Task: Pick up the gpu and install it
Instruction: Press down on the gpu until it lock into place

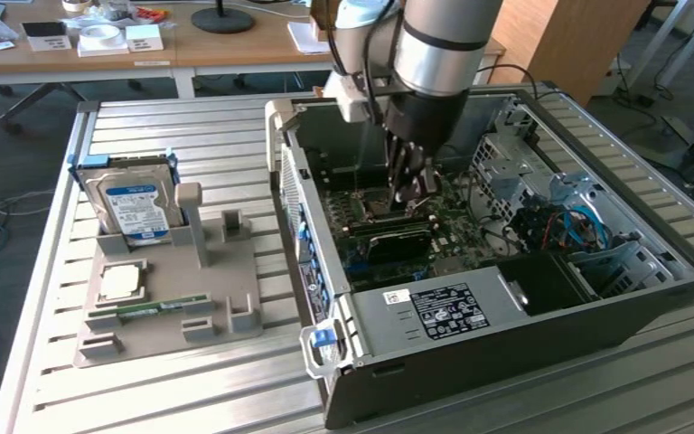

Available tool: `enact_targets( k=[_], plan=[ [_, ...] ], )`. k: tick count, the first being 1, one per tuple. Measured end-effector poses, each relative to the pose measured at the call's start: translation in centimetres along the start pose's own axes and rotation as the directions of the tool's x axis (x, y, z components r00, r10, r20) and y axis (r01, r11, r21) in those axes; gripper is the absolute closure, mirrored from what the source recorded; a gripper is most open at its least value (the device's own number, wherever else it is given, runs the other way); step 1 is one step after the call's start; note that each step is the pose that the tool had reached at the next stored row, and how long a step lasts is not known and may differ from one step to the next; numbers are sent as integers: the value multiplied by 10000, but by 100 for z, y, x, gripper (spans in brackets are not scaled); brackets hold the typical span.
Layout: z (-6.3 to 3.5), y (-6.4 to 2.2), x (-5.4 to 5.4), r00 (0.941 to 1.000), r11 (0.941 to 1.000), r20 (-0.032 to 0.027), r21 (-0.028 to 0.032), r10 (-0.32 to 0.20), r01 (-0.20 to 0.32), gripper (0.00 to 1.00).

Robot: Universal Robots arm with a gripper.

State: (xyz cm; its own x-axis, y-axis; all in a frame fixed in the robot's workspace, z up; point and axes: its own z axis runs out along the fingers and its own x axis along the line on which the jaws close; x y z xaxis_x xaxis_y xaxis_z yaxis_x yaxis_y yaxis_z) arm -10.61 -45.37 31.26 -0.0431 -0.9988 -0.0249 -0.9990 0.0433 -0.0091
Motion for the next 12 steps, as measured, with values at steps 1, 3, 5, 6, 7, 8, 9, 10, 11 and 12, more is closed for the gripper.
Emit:
enact_targets(
  k=[1,3,5,6,7,8,9,10,11,12],
  plan=[
    [-33,-1,-1,10000,10000,-5,0,0,0,89],
    [-94,-2,-3,10000,10000,-14,0,1,-1,89],
    [-135,-3,-3,10000,10000,-19,0,0,0,89],
    [-139,-3,-4,10000,10000,-16,1,0,0,89],
    [-138,-3,-4,10000,10000,-15,1,0,0,89],
    [-138,-3,-4,10000,10000,-15,2,0,0,89],
    [-139,-3,-4,10000,10000,-18,1,0,0,89],
    [-139,-3,-4,10000,10000,-17,0,0,0,89],
    [-139,-3,-4,10000,10000,-18,0,0,0,89],
    [-139,-3,-4,10000,10000,-17,0,0,0,89]
  ],
)
